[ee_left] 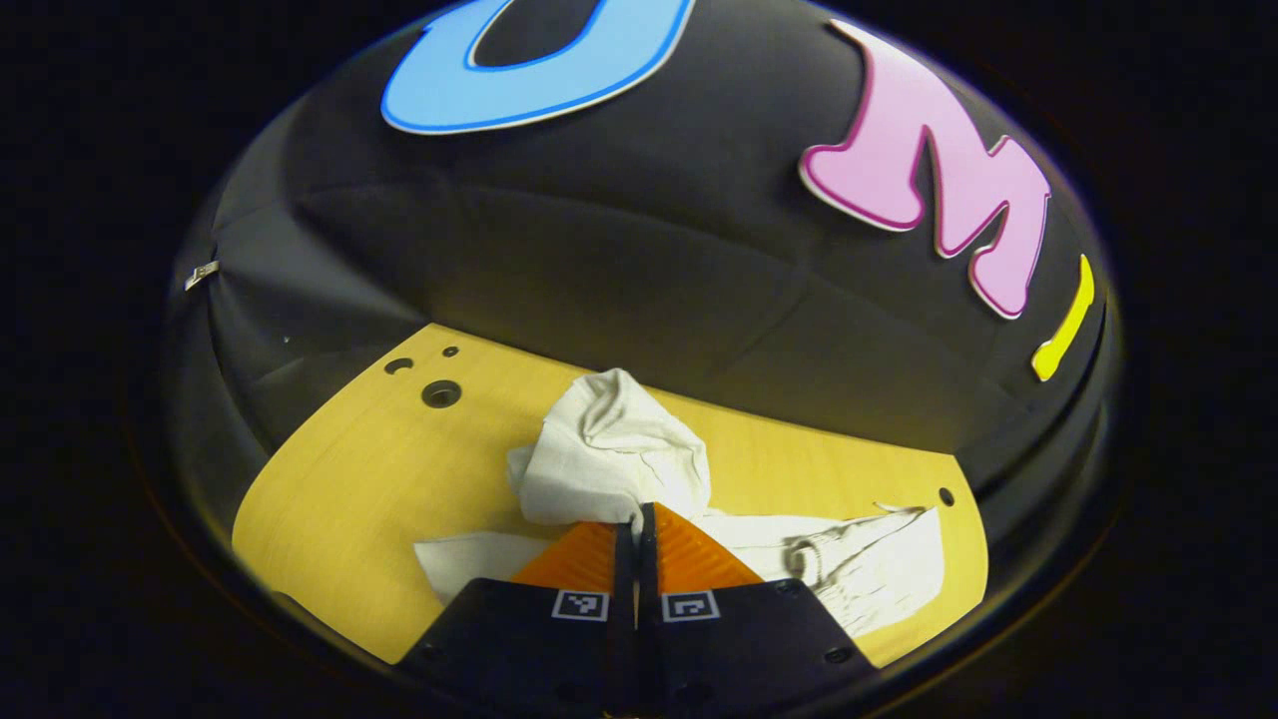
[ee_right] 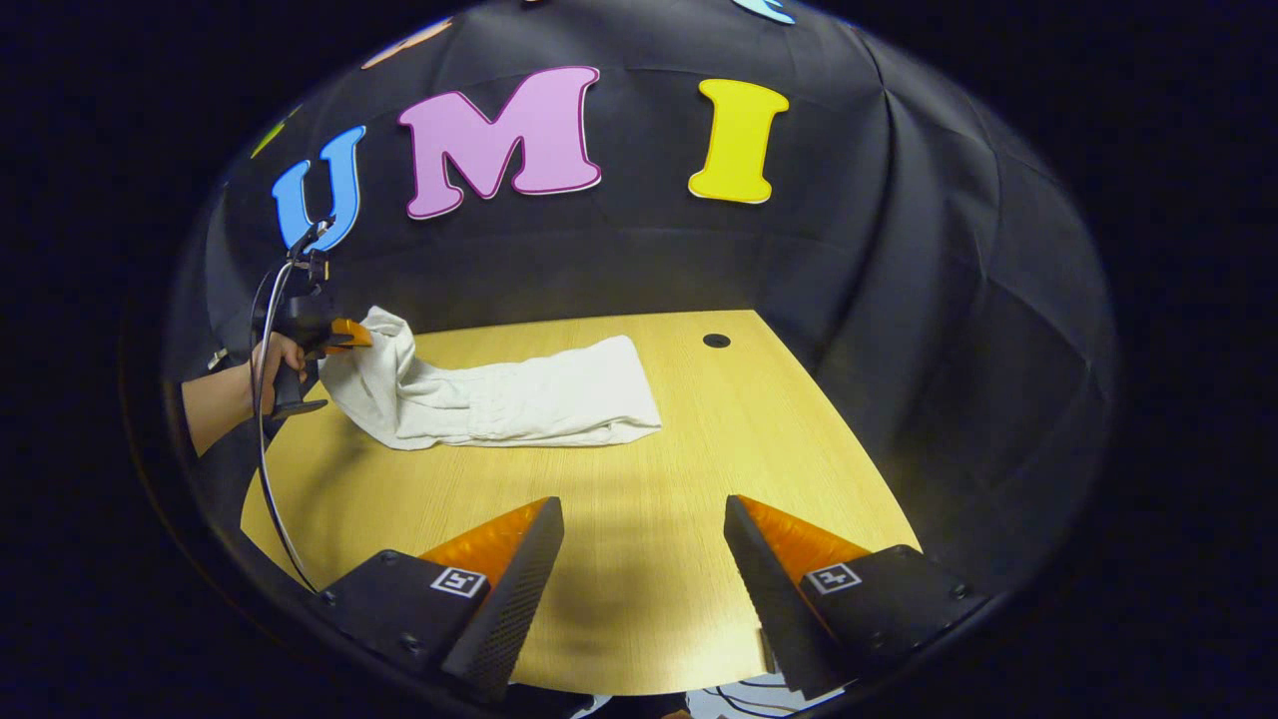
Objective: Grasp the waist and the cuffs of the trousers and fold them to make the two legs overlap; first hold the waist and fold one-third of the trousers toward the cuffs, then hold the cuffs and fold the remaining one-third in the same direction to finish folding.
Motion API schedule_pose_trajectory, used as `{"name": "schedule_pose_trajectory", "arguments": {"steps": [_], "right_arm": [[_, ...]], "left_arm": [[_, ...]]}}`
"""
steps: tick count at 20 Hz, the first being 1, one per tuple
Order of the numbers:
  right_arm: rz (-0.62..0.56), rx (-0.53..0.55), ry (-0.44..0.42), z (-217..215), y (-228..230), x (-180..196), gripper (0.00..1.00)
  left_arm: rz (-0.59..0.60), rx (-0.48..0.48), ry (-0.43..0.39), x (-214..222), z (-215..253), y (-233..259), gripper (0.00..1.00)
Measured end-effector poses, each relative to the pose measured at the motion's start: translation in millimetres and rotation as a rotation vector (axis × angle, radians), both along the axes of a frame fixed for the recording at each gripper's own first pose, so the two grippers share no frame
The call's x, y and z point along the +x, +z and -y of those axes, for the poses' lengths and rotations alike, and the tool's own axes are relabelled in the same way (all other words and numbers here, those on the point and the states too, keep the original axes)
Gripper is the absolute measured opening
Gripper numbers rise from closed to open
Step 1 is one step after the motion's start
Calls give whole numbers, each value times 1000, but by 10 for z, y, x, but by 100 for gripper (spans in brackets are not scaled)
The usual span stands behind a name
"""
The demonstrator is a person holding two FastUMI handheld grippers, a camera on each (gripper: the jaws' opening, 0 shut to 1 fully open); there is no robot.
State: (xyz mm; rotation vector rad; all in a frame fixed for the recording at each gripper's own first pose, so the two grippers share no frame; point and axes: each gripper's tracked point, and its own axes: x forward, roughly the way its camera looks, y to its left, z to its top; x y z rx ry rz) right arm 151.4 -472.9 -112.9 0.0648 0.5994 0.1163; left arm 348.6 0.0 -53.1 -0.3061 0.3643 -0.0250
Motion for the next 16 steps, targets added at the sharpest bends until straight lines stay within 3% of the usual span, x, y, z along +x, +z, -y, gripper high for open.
{"name": "schedule_pose_trajectory", "arguments": {"steps": [3,7,16], "right_arm": [[8,28,-3,199,-11,149,99],[2,64,3,455,-58,281,99],[-5,91,74,933,-180,447,99]], "left_arm": [[34,21,-32,-7,474,257,2],[81,5,-89,-36,1242,545,5],[68,32,-185,-143,2615,525,5]]}}
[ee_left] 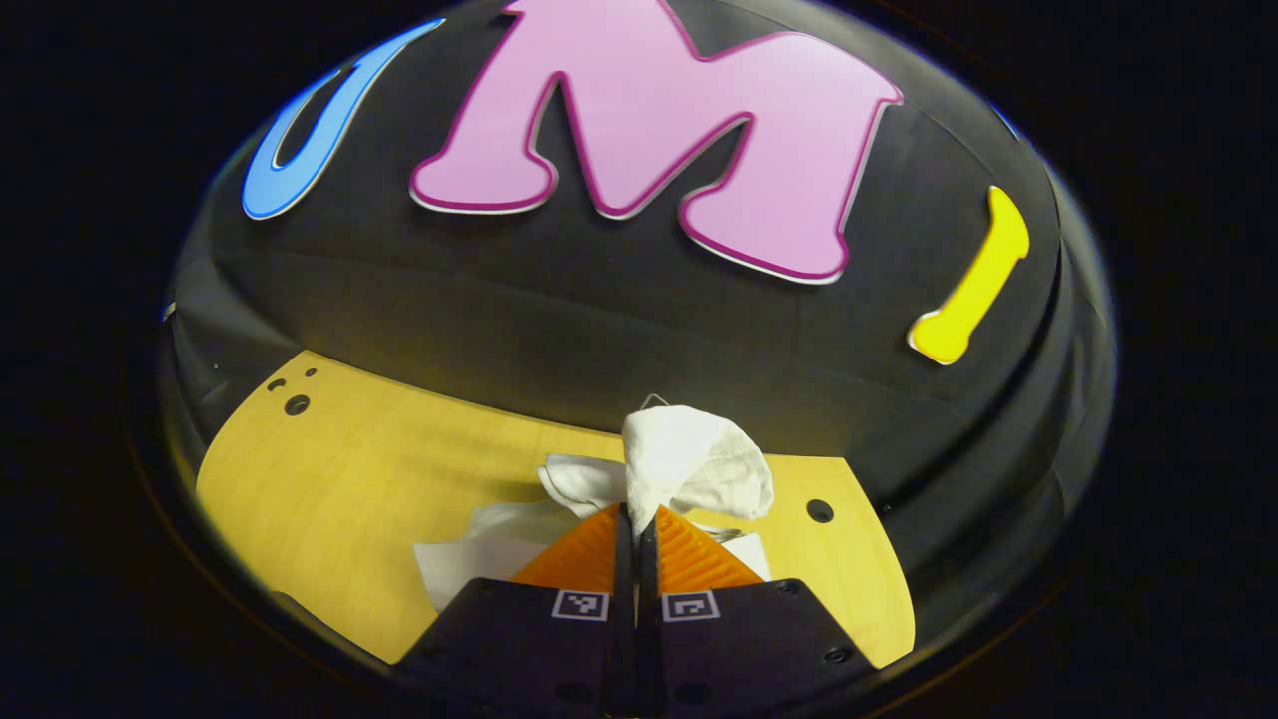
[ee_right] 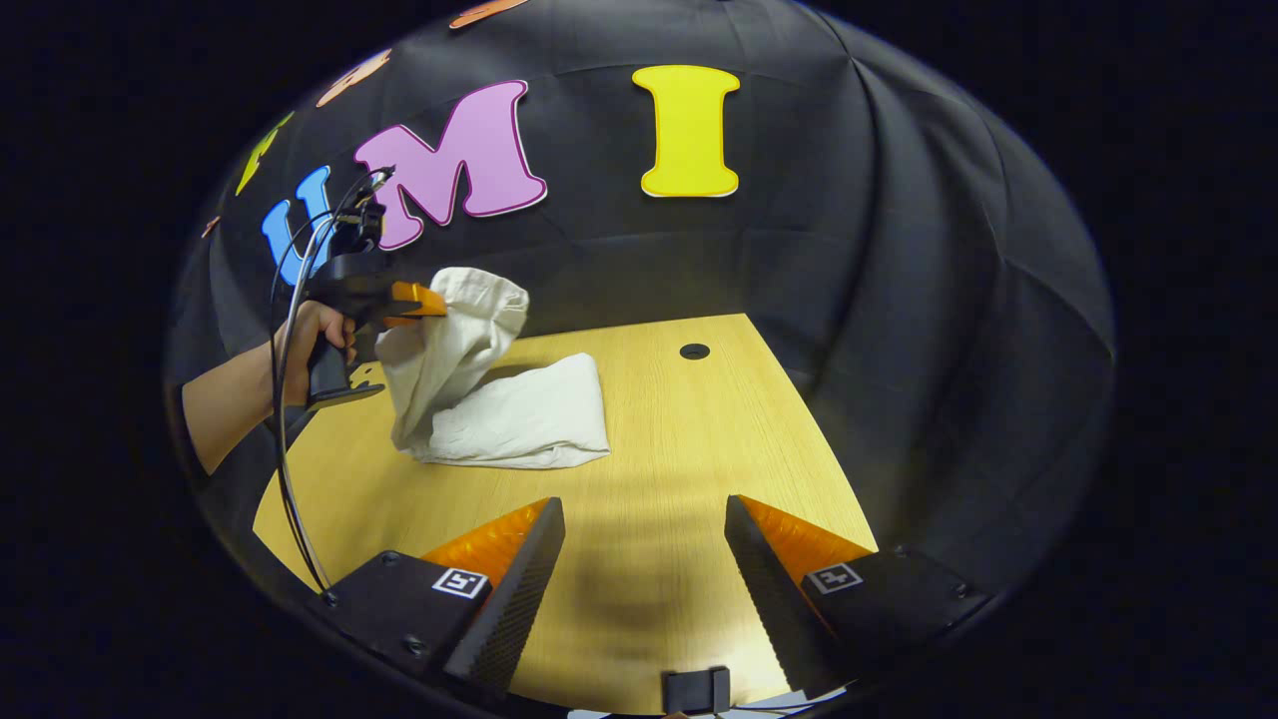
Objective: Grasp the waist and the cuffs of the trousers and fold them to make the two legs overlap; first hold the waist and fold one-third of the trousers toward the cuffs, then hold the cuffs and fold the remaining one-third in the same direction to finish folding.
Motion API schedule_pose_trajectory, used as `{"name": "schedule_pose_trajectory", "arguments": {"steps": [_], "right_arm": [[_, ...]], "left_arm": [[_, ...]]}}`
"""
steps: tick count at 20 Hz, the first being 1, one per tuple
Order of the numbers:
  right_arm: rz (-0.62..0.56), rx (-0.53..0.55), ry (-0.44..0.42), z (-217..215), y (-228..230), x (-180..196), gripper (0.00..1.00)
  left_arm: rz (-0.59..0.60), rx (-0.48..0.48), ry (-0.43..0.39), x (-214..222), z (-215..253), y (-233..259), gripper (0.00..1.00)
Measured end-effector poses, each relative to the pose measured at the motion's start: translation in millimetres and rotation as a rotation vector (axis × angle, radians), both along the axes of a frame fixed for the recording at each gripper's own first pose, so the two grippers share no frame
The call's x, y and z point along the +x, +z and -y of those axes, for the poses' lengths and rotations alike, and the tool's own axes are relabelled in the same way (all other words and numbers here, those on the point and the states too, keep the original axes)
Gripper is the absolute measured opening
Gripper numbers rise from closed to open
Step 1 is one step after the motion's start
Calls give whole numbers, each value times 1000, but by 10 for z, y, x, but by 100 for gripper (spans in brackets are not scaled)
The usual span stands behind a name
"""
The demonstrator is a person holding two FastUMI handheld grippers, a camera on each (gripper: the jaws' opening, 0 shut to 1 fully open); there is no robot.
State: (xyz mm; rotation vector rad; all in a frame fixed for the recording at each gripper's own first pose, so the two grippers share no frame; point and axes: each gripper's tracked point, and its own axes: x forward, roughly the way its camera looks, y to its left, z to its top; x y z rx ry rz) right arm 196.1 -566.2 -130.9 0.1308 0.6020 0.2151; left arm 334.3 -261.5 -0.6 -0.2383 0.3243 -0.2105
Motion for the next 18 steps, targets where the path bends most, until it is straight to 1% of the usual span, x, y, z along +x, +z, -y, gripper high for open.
{"name": "schedule_pose_trajectory", "arguments": {"steps": [3,5,8,9,10,11,13,14,16,17,18], "right_arm": [[-7,35,24,77,-46,-8,99],[-10,64,28,122,-45,-5,99],[-9,70,27,182,-77,-24,99],[-13,74,25,195,-83,-32,99],[-14,83,25,198,-91,-67,99],[-16,90,24,195,-94,-94,99],[-21,92,26,186,-92,-100,99],[-26,93,31,177,-115,-122,99],[-30,95,42,117,-139,-223,99],[-29,95,46,83,-133,-332,99],[-22,98,52,57,-115,-422,99]], "left_arm": [[-30,41,-62,-91,415,-192,5],[-42,41,-65,-158,576,-323,5],[-104,47,-49,-212,733,-619,6],[-121,60,-49,-258,765,-706,10],[-133,79,-55,-337,841,-808,12],[-139,101,-65,-403,899,-873,6],[-151,117,-114,-524,1026,-1013,23],[-147,116,-134,-613,1068,-1036,21],[-118,116,-159,-747,1094,-1020,53],[-111,119,-153,-832,1047,-990,74],[-117,116,-127,-936,973,-997,81]]}}
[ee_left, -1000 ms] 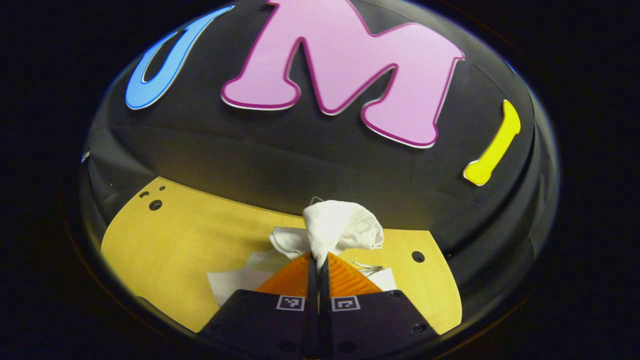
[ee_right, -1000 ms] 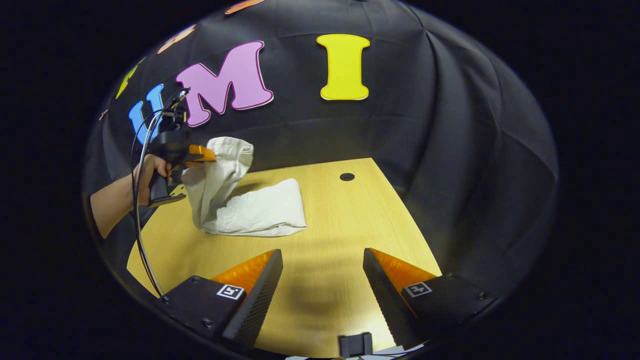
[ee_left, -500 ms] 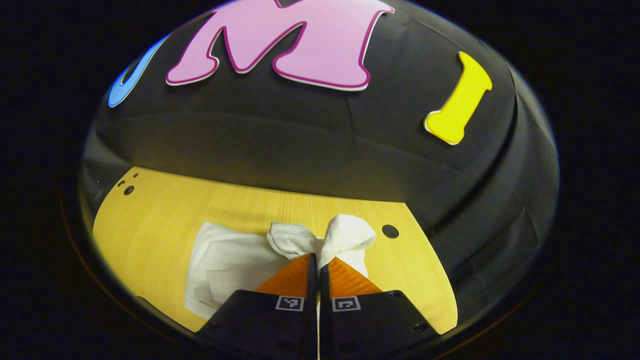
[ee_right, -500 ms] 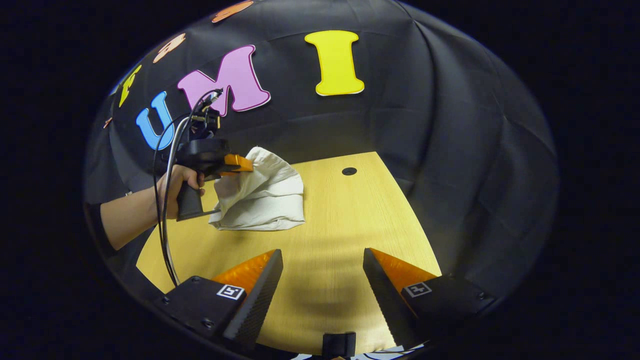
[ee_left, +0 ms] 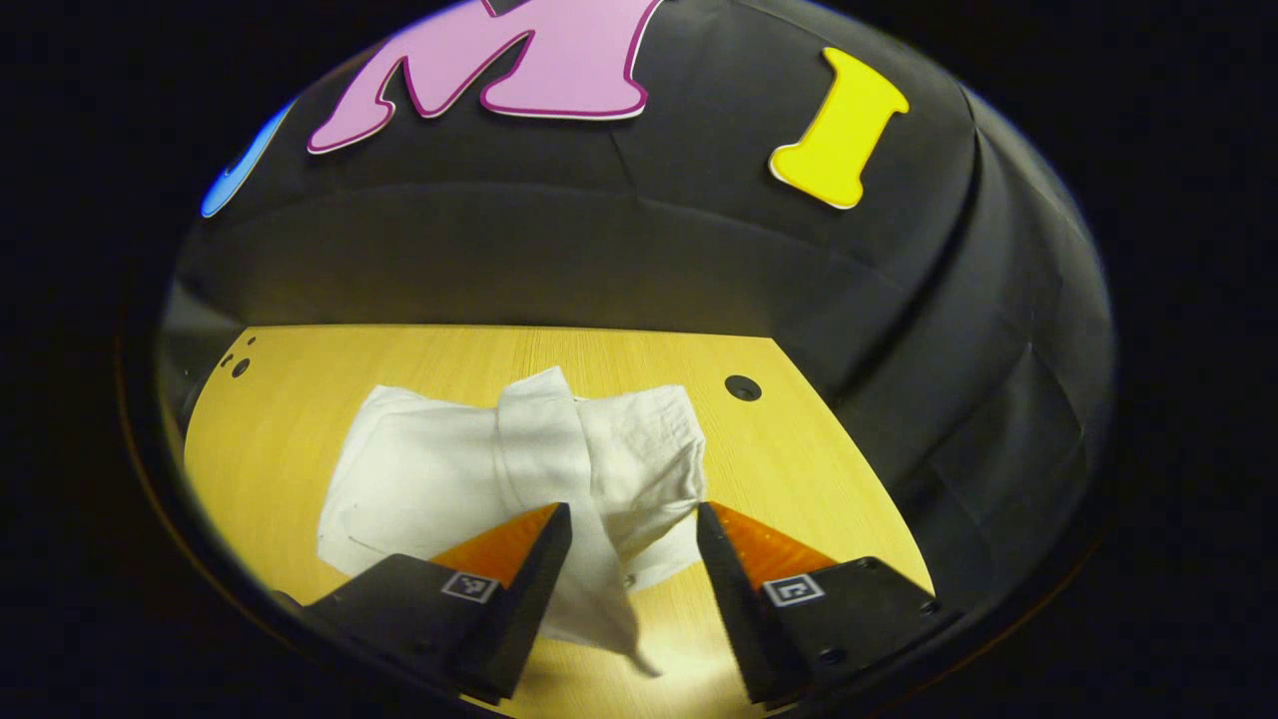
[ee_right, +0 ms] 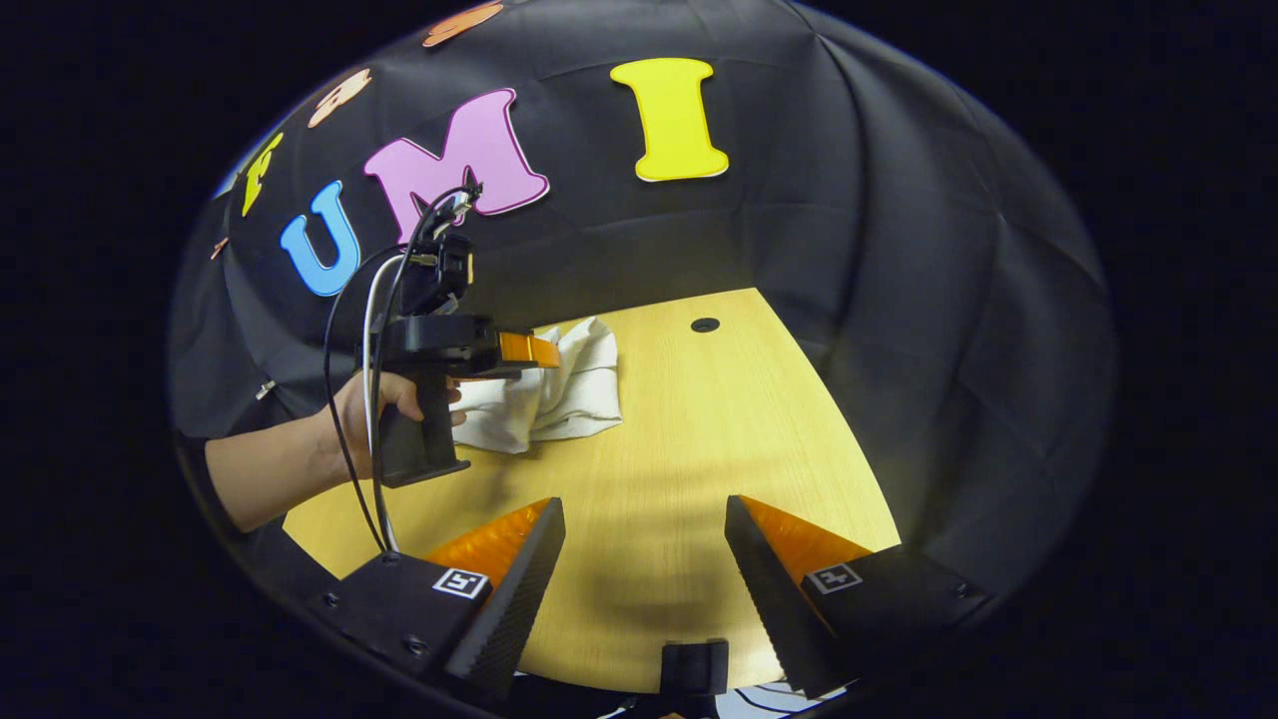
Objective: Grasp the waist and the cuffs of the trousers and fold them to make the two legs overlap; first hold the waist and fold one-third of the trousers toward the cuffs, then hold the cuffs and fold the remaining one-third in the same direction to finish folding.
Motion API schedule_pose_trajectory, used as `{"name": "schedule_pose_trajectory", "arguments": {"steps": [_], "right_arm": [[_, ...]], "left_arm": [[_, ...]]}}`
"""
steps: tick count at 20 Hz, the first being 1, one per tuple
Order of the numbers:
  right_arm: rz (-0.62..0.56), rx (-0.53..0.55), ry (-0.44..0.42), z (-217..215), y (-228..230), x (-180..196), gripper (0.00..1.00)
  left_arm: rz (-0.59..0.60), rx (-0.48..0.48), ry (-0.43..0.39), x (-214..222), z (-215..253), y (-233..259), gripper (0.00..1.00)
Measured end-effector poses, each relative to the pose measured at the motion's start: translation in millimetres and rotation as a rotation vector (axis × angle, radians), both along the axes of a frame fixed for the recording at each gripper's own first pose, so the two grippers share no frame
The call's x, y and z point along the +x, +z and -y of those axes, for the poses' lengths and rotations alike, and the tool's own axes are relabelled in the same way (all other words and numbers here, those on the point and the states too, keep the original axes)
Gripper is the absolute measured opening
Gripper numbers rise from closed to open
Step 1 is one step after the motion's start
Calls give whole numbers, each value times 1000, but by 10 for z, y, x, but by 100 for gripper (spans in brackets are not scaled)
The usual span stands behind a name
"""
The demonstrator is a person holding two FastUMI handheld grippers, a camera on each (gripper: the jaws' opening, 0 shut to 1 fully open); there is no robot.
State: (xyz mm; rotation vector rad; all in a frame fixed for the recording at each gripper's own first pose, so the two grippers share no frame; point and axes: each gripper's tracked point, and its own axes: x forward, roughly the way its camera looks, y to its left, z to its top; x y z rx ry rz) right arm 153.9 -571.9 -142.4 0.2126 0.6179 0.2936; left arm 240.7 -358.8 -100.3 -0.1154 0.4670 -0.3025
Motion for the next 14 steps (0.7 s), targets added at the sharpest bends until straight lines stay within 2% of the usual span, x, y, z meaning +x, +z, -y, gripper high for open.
{"name": "schedule_pose_trajectory", "arguments": {"steps": [1,2,3,7,11,14], "right_arm": [[6,-2,5,-29,14,-44,99],[20,-14,10,-58,30,-85,99],[25,-14,14,-96,40,-126,99],[69,-42,16,-215,223,-366,99],[119,-61,6,-321,428,-613,99],[157,-43,-37,-415,558,-793,99]], "left_arm": [[-2,-7,26,-121,-100,35,94],[8,-11,56,-213,-186,30,96],[31,-9,89,-354,-342,61,96],[102,51,138,-941,-974,213,96],[215,90,153,-1635,-1649,490,96],[307,114,169,-2105,-2037,671,96]]}}
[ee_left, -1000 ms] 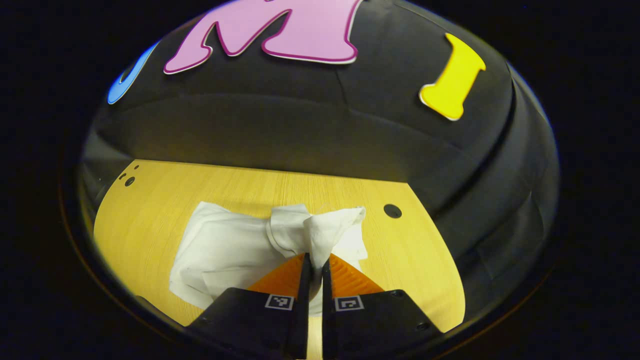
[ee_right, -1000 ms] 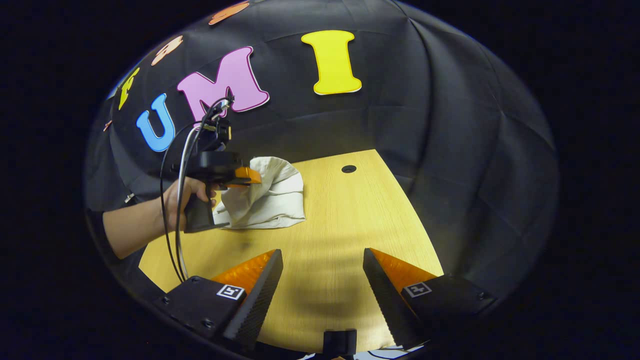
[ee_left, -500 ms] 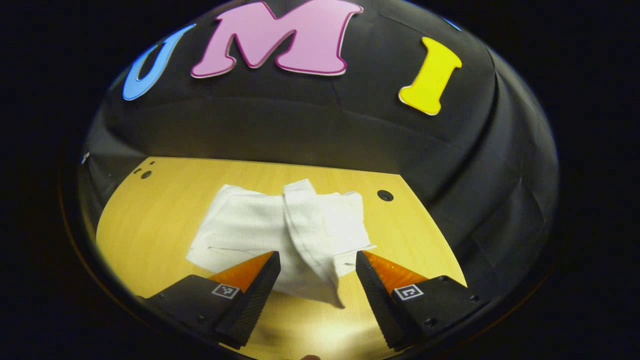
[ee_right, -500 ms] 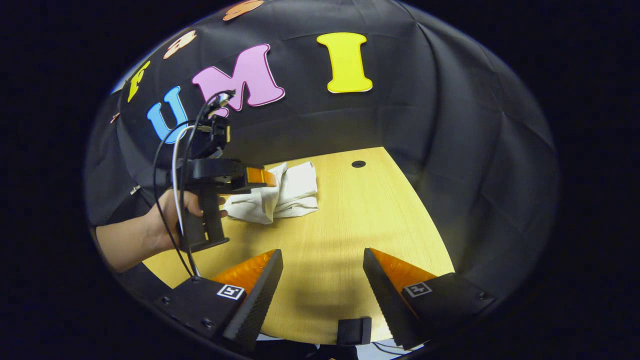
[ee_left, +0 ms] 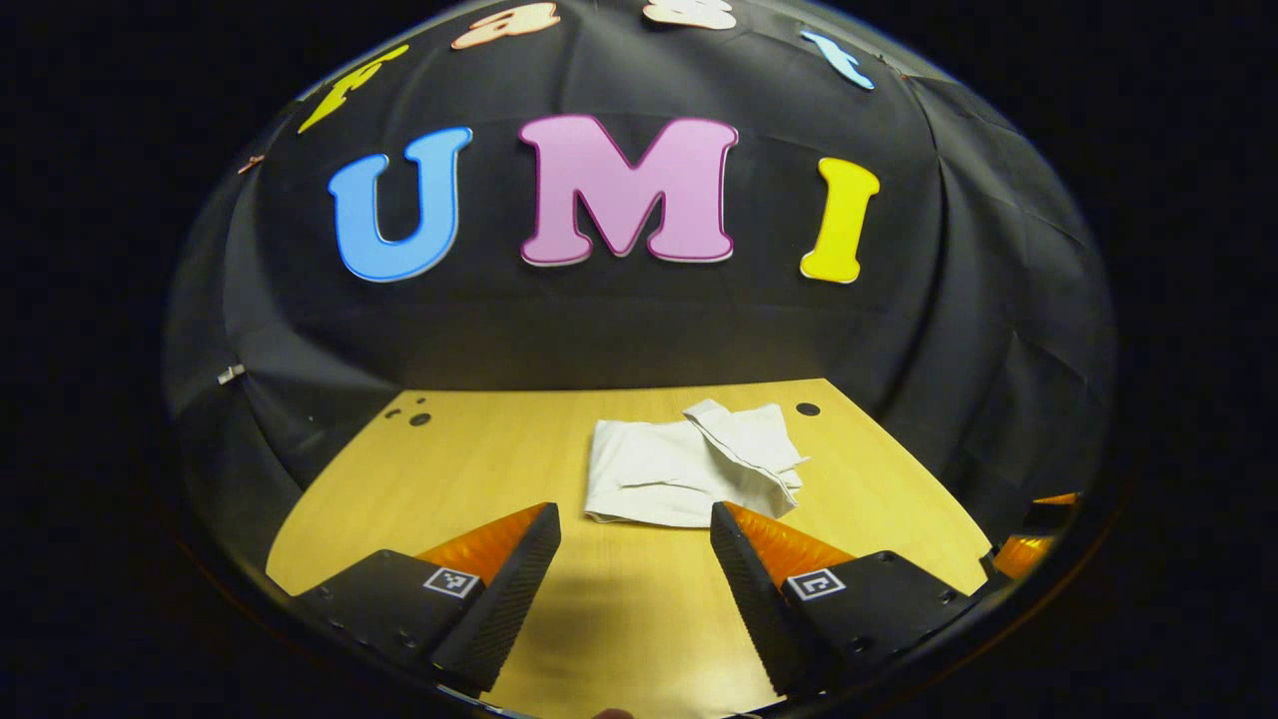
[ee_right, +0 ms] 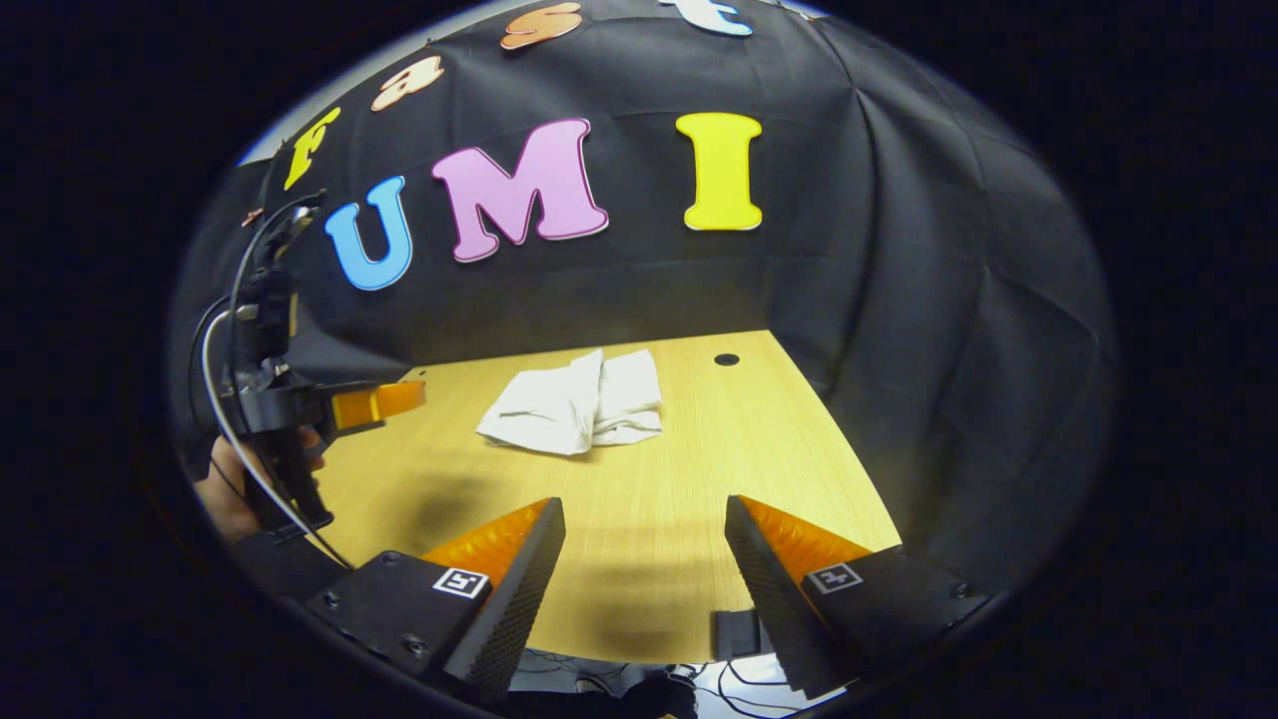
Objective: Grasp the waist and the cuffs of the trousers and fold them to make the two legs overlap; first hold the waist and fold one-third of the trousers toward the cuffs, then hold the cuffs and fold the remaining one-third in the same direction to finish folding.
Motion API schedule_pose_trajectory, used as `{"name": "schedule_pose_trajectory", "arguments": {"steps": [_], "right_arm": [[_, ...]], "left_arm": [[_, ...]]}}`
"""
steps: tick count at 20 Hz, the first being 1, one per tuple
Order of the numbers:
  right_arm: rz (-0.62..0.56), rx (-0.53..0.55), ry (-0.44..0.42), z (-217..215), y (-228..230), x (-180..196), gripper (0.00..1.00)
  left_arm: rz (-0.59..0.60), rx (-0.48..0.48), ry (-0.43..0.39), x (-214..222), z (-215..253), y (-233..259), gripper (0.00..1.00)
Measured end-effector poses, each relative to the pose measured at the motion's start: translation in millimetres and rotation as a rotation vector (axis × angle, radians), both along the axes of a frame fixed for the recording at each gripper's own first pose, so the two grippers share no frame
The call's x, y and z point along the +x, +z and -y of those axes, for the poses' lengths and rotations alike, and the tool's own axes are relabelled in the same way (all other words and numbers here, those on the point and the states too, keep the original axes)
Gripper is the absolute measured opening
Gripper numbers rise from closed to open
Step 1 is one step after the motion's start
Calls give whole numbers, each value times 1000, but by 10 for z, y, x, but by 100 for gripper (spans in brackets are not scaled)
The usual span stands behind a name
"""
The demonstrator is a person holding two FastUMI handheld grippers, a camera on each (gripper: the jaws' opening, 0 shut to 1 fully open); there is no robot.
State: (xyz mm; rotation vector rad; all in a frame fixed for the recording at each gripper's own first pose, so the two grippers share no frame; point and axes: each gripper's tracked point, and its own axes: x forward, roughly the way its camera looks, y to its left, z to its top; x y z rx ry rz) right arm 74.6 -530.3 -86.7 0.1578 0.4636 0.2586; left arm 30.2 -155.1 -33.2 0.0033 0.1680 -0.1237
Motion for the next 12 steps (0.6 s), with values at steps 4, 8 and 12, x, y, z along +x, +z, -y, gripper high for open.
{"name": "schedule_pose_trajectory", "arguments": {"steps": [4,8,12], "right_arm": [[25,1,-49,-120,-48,-216,99],[78,-34,-58,-162,39,-251,99],[62,-38,-40,-316,-29,-351,99]], "left_arm": [[28,-1,26,-591,-219,-261,96],[8,-17,0,-1043,-211,-538,96],[-64,-73,-76,-1266,-53,-760,96]]}}
